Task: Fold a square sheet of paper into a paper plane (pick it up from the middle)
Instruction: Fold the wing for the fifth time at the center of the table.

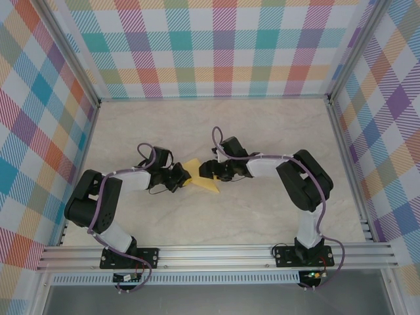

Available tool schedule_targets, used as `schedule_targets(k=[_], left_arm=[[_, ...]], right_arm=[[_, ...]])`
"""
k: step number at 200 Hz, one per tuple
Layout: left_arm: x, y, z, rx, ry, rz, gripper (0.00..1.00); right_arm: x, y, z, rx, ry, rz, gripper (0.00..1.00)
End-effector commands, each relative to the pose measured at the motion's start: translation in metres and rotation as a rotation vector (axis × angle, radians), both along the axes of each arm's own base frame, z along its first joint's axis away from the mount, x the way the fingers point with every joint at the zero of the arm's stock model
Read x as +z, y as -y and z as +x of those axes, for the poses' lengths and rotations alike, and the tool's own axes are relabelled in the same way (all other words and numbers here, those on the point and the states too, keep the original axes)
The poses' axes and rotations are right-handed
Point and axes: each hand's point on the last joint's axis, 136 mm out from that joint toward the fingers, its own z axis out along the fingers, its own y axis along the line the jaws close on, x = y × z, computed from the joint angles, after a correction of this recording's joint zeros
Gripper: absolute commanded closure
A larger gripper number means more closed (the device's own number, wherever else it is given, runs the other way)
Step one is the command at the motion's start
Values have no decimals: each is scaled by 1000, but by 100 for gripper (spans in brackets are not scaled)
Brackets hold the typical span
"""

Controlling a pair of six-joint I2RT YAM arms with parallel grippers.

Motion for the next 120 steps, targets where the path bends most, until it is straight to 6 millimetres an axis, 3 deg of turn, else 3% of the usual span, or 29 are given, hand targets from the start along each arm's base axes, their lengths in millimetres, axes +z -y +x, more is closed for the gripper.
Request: schedule_targets(k=[1,20,54,120], left_arm=[[19,4,3,-10,30,15,100],[27,3,2,-2,20,28,100],[40,2,-3,-3,0,59,100],[47,6,-6,-21,-10,85,100]], right_arm=[[31,10,14,19,292,-40,32],[40,12,5,92,460,-70,31],[39,5,-20,245,739,-162,30],[28,-30,-30,351,930,-222,34]])
